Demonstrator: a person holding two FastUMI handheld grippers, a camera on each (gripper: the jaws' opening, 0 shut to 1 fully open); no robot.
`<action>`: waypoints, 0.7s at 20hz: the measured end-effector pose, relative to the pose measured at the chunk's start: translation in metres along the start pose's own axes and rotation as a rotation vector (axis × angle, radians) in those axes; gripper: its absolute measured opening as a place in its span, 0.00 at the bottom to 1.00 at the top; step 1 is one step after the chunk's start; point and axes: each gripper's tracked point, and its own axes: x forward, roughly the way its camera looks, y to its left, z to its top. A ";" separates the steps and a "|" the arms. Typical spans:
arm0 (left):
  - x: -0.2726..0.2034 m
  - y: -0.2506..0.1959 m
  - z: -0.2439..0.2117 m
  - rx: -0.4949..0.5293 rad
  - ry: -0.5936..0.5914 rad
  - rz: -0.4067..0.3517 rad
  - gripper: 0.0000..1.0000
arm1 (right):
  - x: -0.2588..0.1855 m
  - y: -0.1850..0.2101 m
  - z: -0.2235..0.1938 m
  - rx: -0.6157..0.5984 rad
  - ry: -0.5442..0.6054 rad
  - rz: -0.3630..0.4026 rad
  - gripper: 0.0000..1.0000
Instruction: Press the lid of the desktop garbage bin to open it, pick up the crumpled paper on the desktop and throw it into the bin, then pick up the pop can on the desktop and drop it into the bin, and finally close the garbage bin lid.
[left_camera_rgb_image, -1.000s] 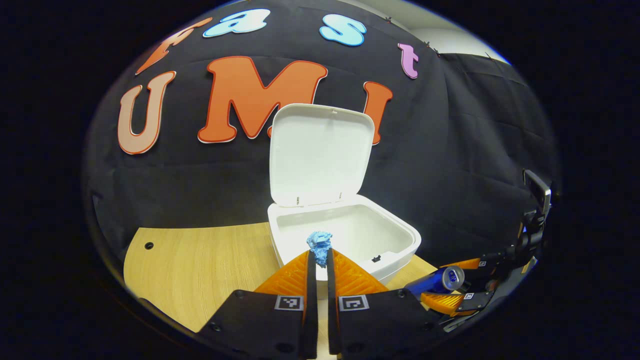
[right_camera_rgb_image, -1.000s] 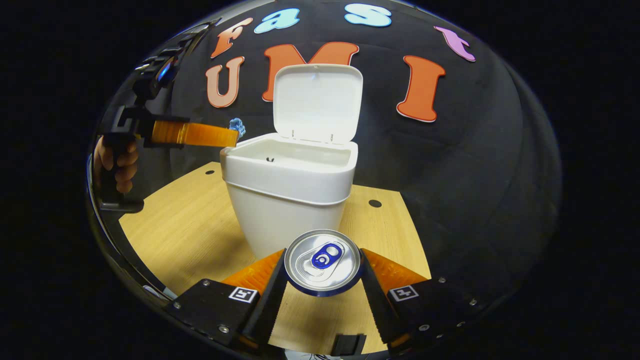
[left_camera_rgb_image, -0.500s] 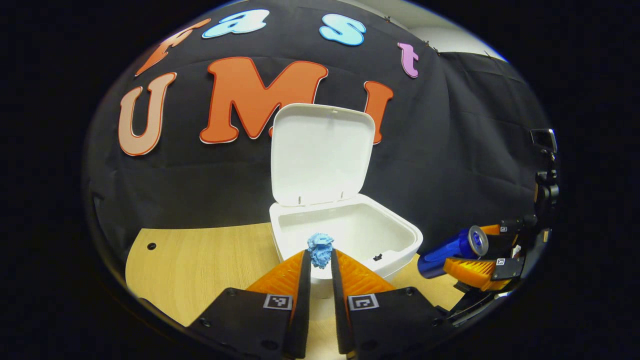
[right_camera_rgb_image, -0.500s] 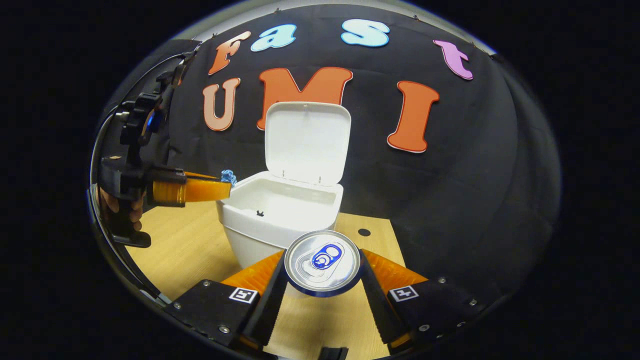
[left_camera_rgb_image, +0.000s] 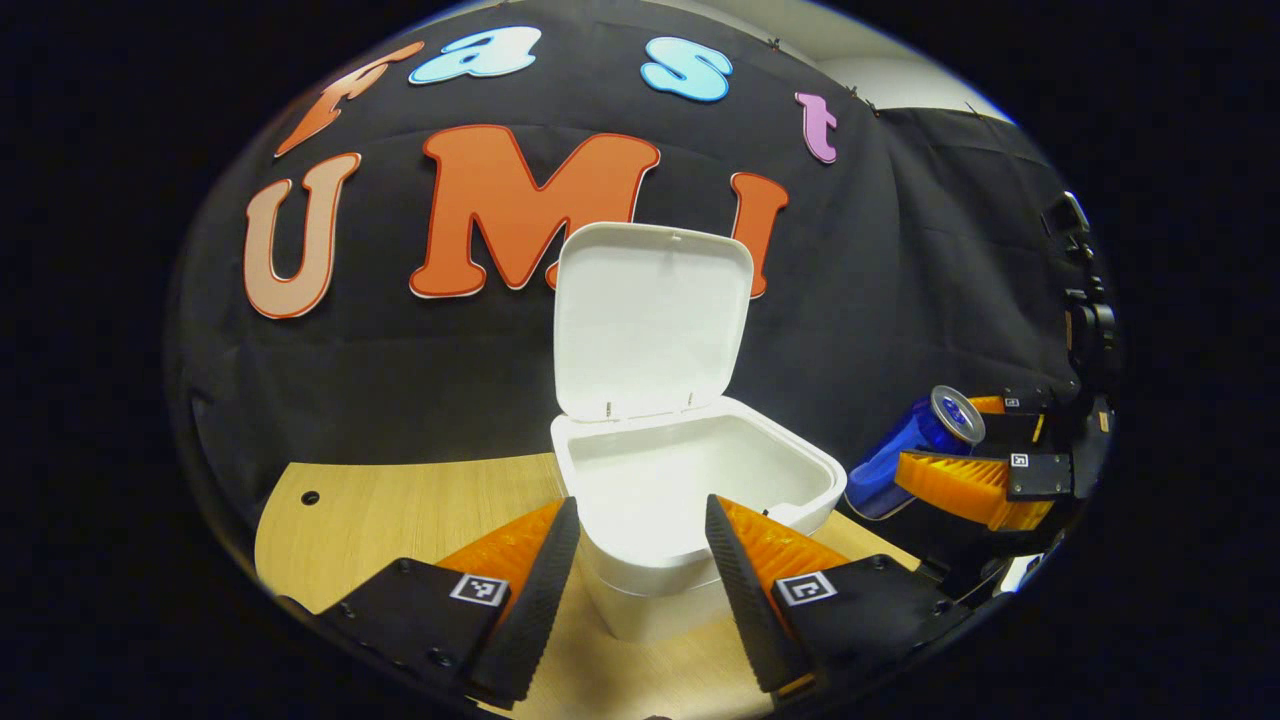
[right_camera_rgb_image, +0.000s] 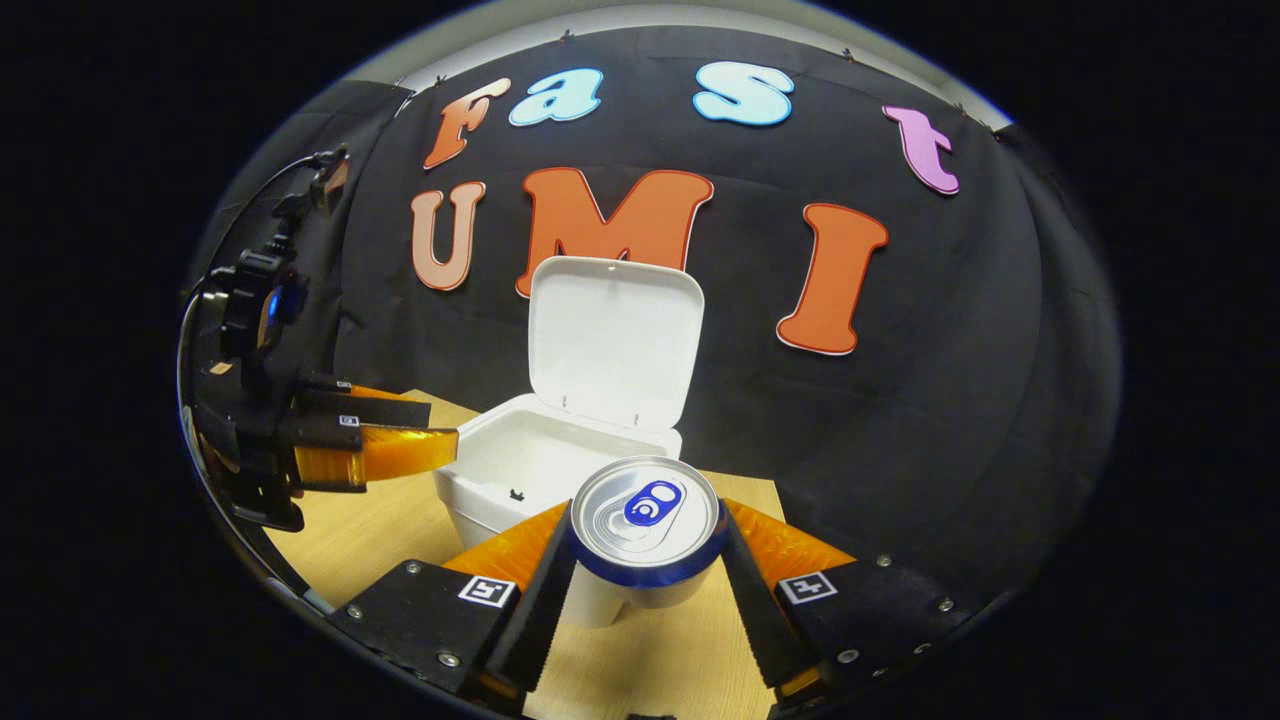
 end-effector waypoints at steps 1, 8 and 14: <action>-0.001 0.002 -0.001 0.001 -0.001 0.003 0.83 | 0.002 0.000 0.002 -0.008 -0.002 0.003 0.80; -0.021 0.023 -0.012 -0.003 0.000 0.055 0.83 | 0.009 0.008 0.029 -0.020 -0.049 0.040 0.80; -0.033 0.038 -0.014 -0.017 -0.006 0.097 0.82 | 0.022 0.012 0.057 -0.035 -0.119 0.062 0.80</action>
